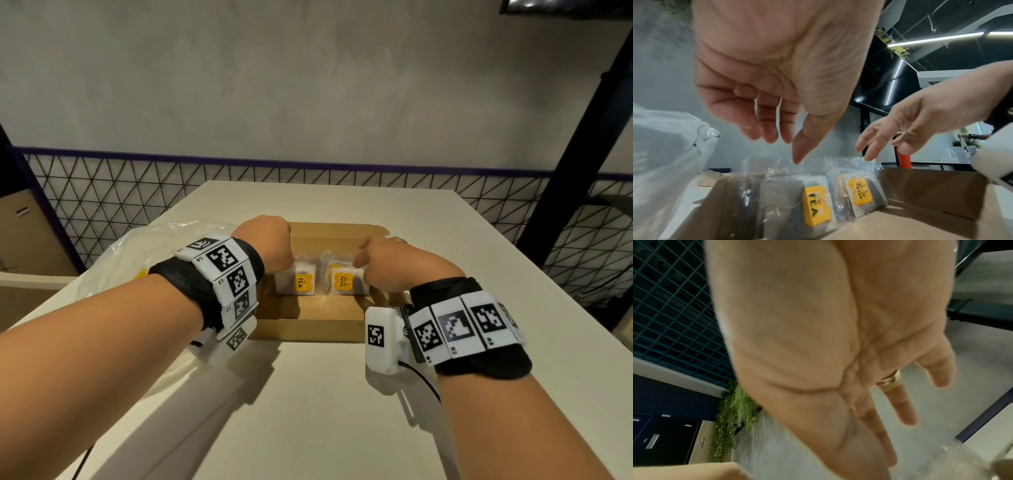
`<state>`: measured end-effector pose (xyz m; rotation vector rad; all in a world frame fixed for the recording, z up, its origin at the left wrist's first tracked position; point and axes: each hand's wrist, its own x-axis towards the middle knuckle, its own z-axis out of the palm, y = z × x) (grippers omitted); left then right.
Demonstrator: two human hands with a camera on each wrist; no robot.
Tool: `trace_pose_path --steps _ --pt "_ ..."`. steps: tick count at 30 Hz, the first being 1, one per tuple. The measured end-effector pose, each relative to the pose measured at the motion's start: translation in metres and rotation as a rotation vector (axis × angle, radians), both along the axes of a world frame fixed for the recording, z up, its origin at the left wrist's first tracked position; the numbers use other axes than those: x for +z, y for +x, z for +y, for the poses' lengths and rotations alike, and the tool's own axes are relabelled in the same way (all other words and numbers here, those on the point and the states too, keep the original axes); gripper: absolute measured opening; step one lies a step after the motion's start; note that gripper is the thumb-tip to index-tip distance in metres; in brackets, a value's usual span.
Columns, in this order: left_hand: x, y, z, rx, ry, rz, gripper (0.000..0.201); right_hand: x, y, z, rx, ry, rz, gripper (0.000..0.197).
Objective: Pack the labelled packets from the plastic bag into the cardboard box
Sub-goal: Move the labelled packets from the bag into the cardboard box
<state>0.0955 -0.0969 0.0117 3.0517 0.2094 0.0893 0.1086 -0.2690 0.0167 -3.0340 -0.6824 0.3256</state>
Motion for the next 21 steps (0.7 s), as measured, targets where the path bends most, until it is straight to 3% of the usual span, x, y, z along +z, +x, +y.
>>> trace_pose_path --steps 2,5,9,14,21 --pt "0.0 -0.004 -0.005 -0.075 -0.017 0.013 0.01 0.003 -0.003 0.0 0.016 0.002 -0.018 0.037" --pt "-0.005 -0.011 -0.012 -0.223 -0.022 0.184 0.008 0.002 -0.006 0.001 0.037 0.027 0.044 0.036" --pt "-0.01 -0.016 -0.019 -0.268 0.131 0.428 0.028 0.001 -0.012 0.003 0.044 -0.012 0.176 0.038" --pt "-0.01 -0.014 -0.015 -0.223 0.137 0.499 0.042 0.001 -0.01 0.001 -0.004 0.009 0.229 0.049" --pt "-0.011 -0.012 -0.011 -0.206 0.079 0.456 0.058 0.0 -0.008 -0.002 -0.036 0.082 0.242 0.046"
